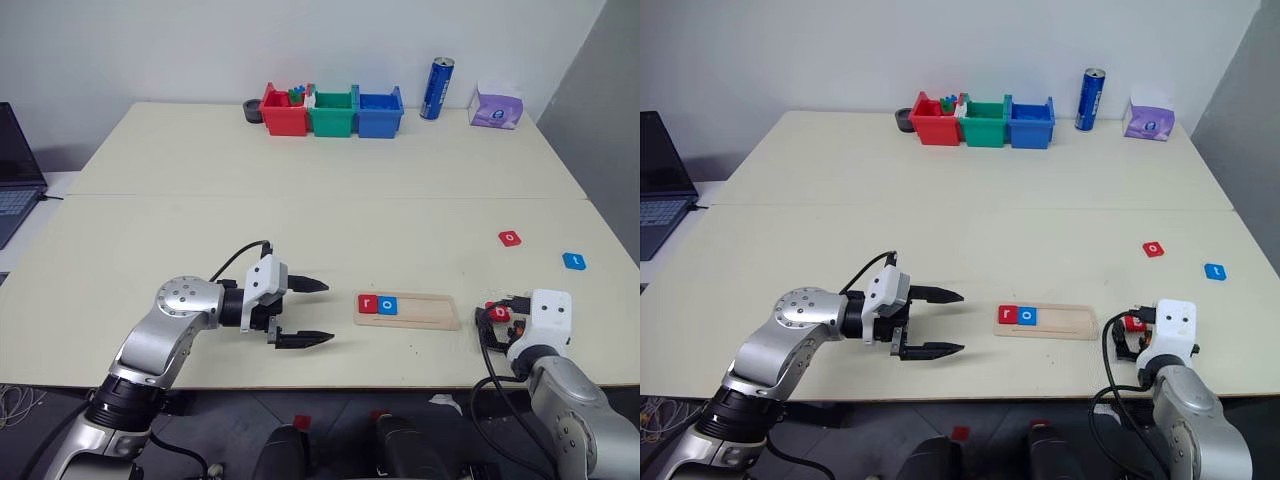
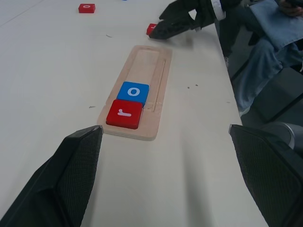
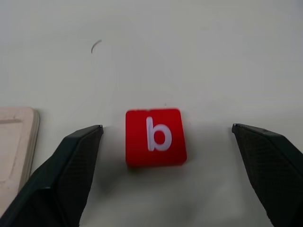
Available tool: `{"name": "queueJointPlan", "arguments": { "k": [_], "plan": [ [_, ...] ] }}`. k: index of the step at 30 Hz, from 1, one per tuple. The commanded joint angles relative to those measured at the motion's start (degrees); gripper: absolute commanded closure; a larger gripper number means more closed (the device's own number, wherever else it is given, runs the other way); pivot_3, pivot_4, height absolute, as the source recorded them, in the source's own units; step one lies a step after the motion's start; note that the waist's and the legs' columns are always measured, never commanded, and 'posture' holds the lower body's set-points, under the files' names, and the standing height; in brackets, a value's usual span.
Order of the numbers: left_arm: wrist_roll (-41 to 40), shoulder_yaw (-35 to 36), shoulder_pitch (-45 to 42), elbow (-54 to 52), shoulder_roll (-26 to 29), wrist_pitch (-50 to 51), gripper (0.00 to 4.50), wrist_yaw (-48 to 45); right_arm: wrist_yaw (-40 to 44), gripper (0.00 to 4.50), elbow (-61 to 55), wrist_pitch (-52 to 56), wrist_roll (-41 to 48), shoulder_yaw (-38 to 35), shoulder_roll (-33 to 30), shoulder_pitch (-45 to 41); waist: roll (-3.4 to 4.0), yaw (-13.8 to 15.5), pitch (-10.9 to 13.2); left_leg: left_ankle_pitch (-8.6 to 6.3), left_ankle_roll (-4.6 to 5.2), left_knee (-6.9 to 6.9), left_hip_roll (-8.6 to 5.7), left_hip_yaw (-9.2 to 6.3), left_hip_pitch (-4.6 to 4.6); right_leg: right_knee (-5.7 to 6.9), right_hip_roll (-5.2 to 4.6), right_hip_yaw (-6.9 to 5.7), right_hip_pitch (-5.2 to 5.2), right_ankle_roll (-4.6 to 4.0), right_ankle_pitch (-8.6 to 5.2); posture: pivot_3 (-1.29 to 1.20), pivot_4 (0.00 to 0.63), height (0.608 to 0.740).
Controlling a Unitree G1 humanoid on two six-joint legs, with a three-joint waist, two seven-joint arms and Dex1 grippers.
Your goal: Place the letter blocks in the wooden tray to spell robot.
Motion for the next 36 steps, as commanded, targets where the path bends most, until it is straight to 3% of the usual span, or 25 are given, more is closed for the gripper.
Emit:
{"name": "queueJointPlan", "arguments": {
  "k": [1,3,9,14,20,32,36],
  "plan": [
    [-0.11,-0.05,-0.53,-1.71,-0.36,-0.13,0.0,0.57,4.87,0.02,-3.94,-2.83,1.43,-1.98,-5.05,-3.05,0.0,-0.01,0.0,0.0,0.0,0.01,-0.01,0.0,0.0,0.0,0.0,-0.01,-0.01,0.01,0.0,0.0,0.15,0.74],
    [-0.34,-0.02,-0.66,-1.94,-0.51,0.26,0.0,0.67,11.07,0.02,-2.51,-3.72,3.02,-2.23,-10.86,-3.81,0.0,0.01,0.0,0.0,0.0,0.01,-0.04,0.01,0.01,-0.02,0.0,-0.03,0.0,0.01,0.0,0.0,0.15,0.74],
    [-0.37,-0.3,-1.33,-1.95,-1.05,0.25,0.0,0.47,40.43,0.02,7.54,-16.76,5.99,-2.6,-34.74,1.77,-0.01,0.3,0.02,-0.01,0.02,-0.01,-0.09,0.01,-0.04,-0.12,-0.01,-0.1,0.03,0.01,-0.01,0.0,0.15,0.74],
    [-0.18,-1.15,-1.74,-2.49,-1.97,0.17,0.0,0.53,54.37,0.02,18.89,-27.87,3.26,0.82,-46.69,2.64,-0.06,0.17,0.04,-0.01,0.02,0.02,-0.11,0.09,0.02,-0.09,0.0,-0.14,0.06,0.02,-0.01,0.0,0.15,0.74],
    [-0.2,-1.84,-1.15,-4.07,-2.39,0.74,0.0,1.19,61.02,0.02,29.22,-34.87,0.62,7.76,-49.43,-5.49,-0.08,-0.35,0.06,-0.01,0.01,0.02,-0.1,0.12,0.1,-0.02,0.09,-0.07,0.07,0.02,0.0,0.0,0.15,0.74],
    [-0.2,-2.22,-1.29,-5.64,-2.27,1.94,0.0,1.79,68.28,0.02,44.26,-39.3,-4.66,18.95,-48.15,-18.72,-0.07,0.12,0.06,-0.01,0.01,0.05,-0.06,0.1,0.07,-0.02,0.01,-0.08,0.06,0.02,0.0,0.0,0.15,0.74],
    [-0.28,-1.75,-0.89,-5.66,-2.24,2.26,0.0,2.31,68.61,0.87,44.76,-38.4,-4.2,18.9,-47.11,-19.64,-0.07,0.12,0.06,-0.01,0.01,0.05,-0.05,0.08,0.07,-0.02,0.01,-0.09,0.06,0.02,0.0,0.0,0.15,0.74]
  ]
}}
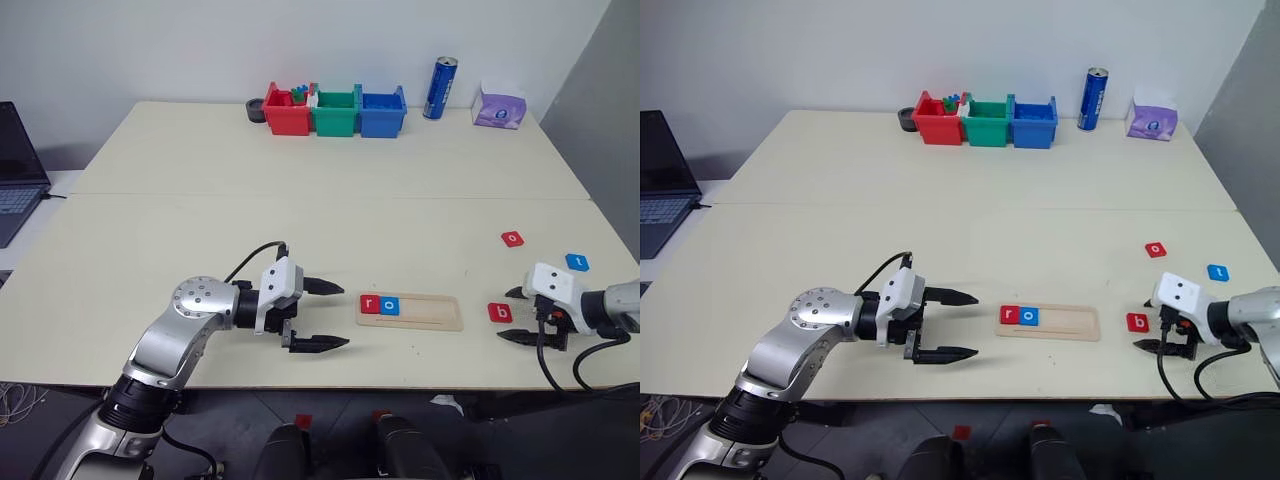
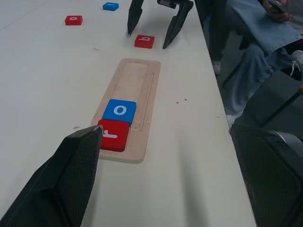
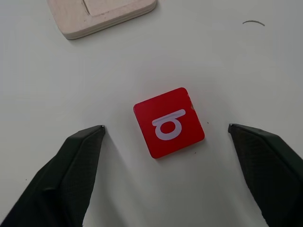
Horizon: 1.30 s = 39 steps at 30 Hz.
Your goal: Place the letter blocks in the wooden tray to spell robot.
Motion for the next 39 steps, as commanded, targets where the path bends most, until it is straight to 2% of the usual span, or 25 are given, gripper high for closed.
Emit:
{"name": "queueJointPlan", "arguments": {
  "k": [1,6,13,17,20,27,39],
  "plan": [
    [-0.54,0.72,0.06,-1.9,0.18,-0.11,0.0,0.66,0.48,1.27,-0.02,0.37,0.41,-0.69,0.64,-1.18,0.0,0.01,0.0,0.0,0.0,0.0,0.0,0.0,0.0,0.0,0.0,0.0,0.0,0.0,0.0,0.0,0.15,0.74],
    [0.25,1.35,1.12,0.08,1.18,-1.27,0.0,0.72,0.93,3.02,-1.32,2.32,1.67,-1.84,0.86,-1.07,0.0,-0.05,0.0,0.0,0.0,0.02,0.0,-0.02,0.04,0.03,0.0,0.03,0.0,0.0,0.01,0.0,0.15,0.74],
    [1.11,2.45,1.8,2.43,3.32,-2.69,0.0,0.63,0.2,3.04,-16.05,14.47,7.69,-4.56,-0.2,-1.66,0.03,-0.05,0.01,0.0,0.0,0.01,0.04,-0.11,0.02,0.04,0.0,0.01,-0.01,0.0,0.0,0.0,0.15,0.74],
    [1.44,2.44,1.59,2.8,3.46,-3.02,0.0,0.46,-0.94,3.04,-20.83,17.0,7.13,-0.99,1.31,-3.31,0.03,0.02,0.01,0.0,0.0,0.02,0.04,-0.11,0.0,0.03,-0.01,-0.04,-0.01,0.01,0.0,0.0,0.15,0.74],
    [1.75,1.9,0.99,2.68,3.04,-3.04,0.0,0.71,-1.74,3.04,-21.19,17.01,4.45,3.9,3.05,-6.15,0.03,0.01,0.01,0.0,0.0,0.03,0.05,-0.09,0.0,0.02,-0.03,-0.04,0.0,0.01,0.0,0.0,0.15,0.74],
    [2.0,1.48,1.71,1.13,2.19,-2.63,0.0,1.74,-2.18,3.04,-19.43,18.35,2.24,9.69,6.79,-11.58,0.03,0.03,0.01,0.0,0.0,0.02,0.05,-0.1,-0.03,0.02,-0.04,-0.06,-0.03,0.0,0.0,0.0,0.15,0.74],
    [2.19,1.71,2.61,0.4,2.08,-2.72,0.0,3.07,-1.47,3.04,-15.82,18.38,-0.2,14.7,11.44,-17.13,0.03,0.02,0.01,0.0,0.0,0.02,0.05,-0.11,-0.04,0.03,-0.04,-0.1,-0.03,-0.01,0.01,0.0,0.15,0.74]
  ]
}}
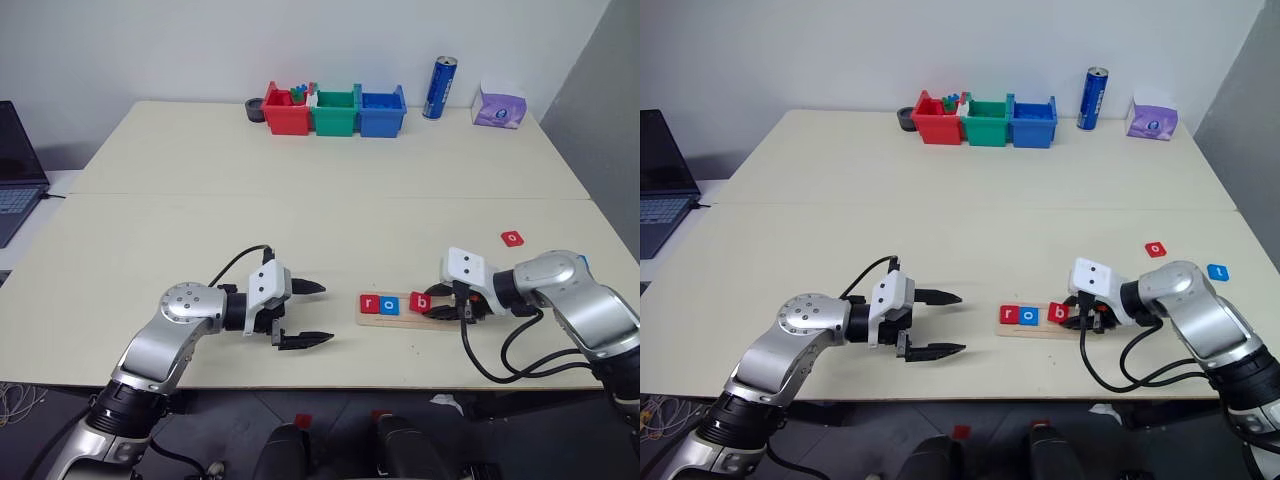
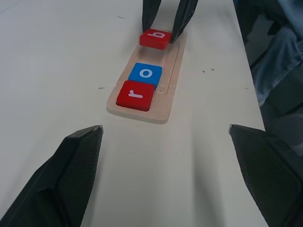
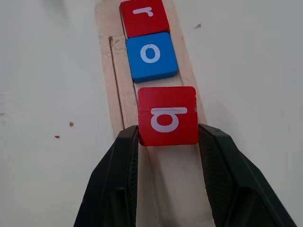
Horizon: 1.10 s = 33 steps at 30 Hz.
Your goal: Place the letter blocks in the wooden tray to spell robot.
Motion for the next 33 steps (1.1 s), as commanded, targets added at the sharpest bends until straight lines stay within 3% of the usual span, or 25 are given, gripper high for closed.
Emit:
{"name": "queueJointPlan", "arguments": {
  "k": [1,23,31,33],
  "plan": [
    [-0.36,0.38,0.31,-2.42,-0.11,-0.35,0.0,0.33,0.84,3.04,-0.12,-0.32,-0.41,0.22,0.28,-1.52,0.0,0.0,0.0,0.0,0.0,0.0,0.0,0.0,0.0,0.0,0.0,0.0,0.0,0.0,0.0,0.0,0.15,0.74],
    [-0.02,0.3,0.53,-1.88,-0.27,-1.05,0.0,0.54,2.92,3.04,-0.21,-0.56,-1.09,1.53,0.99,-3.13,0.0,0.01,0.0,0.0,0.0,0.0,0.0,-0.01,-0.01,0.0,-0.01,-0.03,0.0,-0.07,0.04,0.0,0.15,0.74],
    [0.17,0.26,0.74,-1.84,-0.34,-1.37,0.0,0.55,3.49,0.19,-2.35,0.54,0.93,-0.3,0.82,-3.51,0.0,0.0,0.0,0.0,0.0,0.0,0.0,-0.01,-0.01,0.0,-0.01,-0.03,0.0,-0.07,0.04,0.0,0.15,0.74],
    [0.22,0.26,0.81,-1.82,-0.35,-1.48,0.0,0.53,3.44,0.05,-3.54,1.29,1.7,-1.27,0.42,-3.27,0.0,0.01,0.0,0.0,0.0,0.0,0.01,-0.02,-0.01,0.0,-0.01,-0.03,0.0,-0.06,0.04,0.0,0.15,0.74]
  ]
}}
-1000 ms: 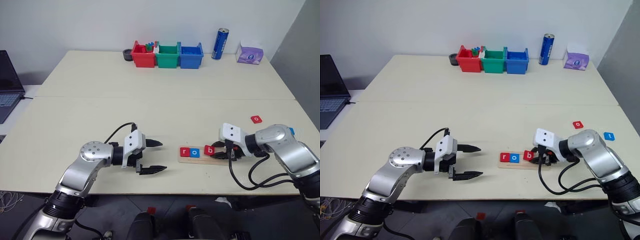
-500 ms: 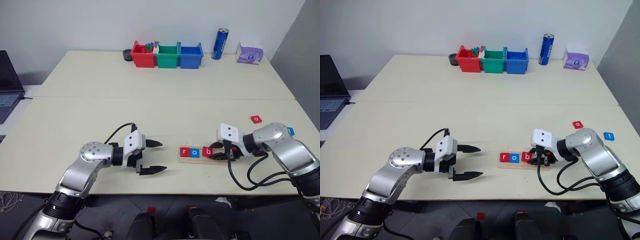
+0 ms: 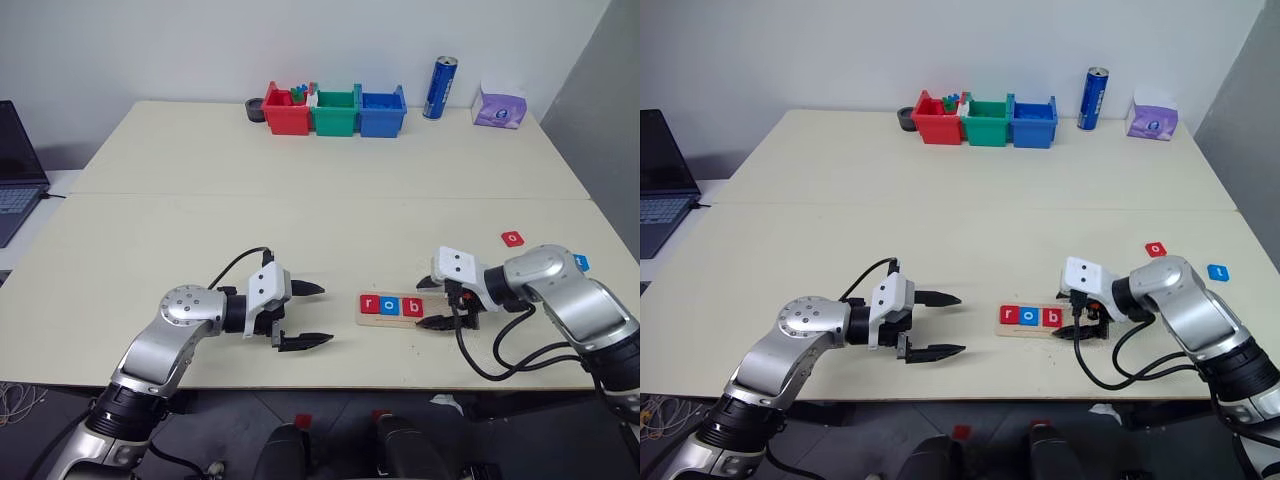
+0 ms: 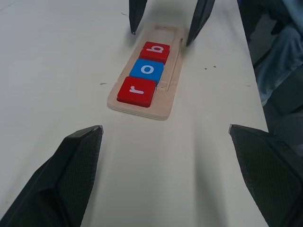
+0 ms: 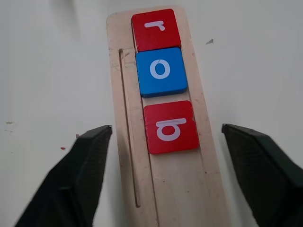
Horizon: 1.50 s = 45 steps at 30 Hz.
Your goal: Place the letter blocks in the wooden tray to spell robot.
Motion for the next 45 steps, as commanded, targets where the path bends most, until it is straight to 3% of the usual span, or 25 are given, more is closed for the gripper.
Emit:
{"name": "queueJointPlan", "arguments": {
  "k": [1,5,8,18,19,30,45],
  "plan": [
    [-0.05,0.3,0.13,-1.69,-0.26,-1.18,0.0,0.25,0.18,0.05,-4.04,1.35,2.12,-3.34,-0.87,-0.78,0.0,0.0,0.0,0.0,0.0,0.0,0.0,0.0,0.0,0.0,0.0,0.0,0.0,0.0,0.0,0.0,0.15,0.74],
    [0.11,0.57,0.57,-1.28,-0.21,-1.76,0.0,0.23,-2.02,0.05,-7.63,3.53,3.65,-7.41,-2.47,2.37,0.0,0.03,0.0,0.0,0.0,0.0,0.01,-0.03,-0.01,0.0,-0.01,0.0,0.0,-0.01,0.0,0.0,0.15,0.74],
    [0.16,0.58,0.82,-0.84,-0.35,-2.16,0.0,0.25,-3.53,0.64,-9.08,3.12,3.13,-8.33,-3.27,6.04,-0.01,0.14,0.0,0.0,0.0,0.0,0.0,-0.02,-0.02,-0.02,-0.02,-0.02,0.0,0.0,0.0,0.0,0.15,0.74],
    [0.86,0.18,0.52,0.56,-0.98,-3.53,0.0,-0.19,-5.07,4.23,-6.99,-1.02,-1.97,-4.47,-3.36,6.51,0.0,-0.05,0.0,0.0,0.0,0.0,-0.01,0.01,0.02,0.01,0.01,0.0,0.0,0.06,-0.03,0.0,0.15,0.74],
    [0.91,0.2,0.51,0.55,-1.03,-3.51,0.0,-0.17,-4.71,4.43,-6.68,-0.97,-1.98,-4.12,-3.36,6.17,0.0,-0.04,0.0,0.0,0.0,0.0,-0.01,0.02,0.01,0.01,0.01,-0.01,0.0,0.06,-0.03,0.0,0.15,0.74],
    [1.01,0.41,0.89,0.09,-1.13,-3.26,0.0,0.18,-4.1,4.43,-1.67,-4.71,-7.34,0.66,-2.52,2.95,0.0,-0.01,0.0,0.0,0.0,0.0,0.0,0.02,0.01,0.0,0.0,0.0,0.0,0.05,-0.03,0.0,0.15,0.74],
    [1.01,0.45,1.55,-0.54,-1.1,-3.11,0.0,0.65,-3.58,4.43,-1.32,-4.42,-7.09,1.25,0.88,0.62,0.0,0.01,0.0,0.0,0.0,0.0,0.0,-0.01,-0.01,0.0,-0.02,-0.01,0.0,-0.01,0.01,0.0,0.15,0.74]
  ]
}}
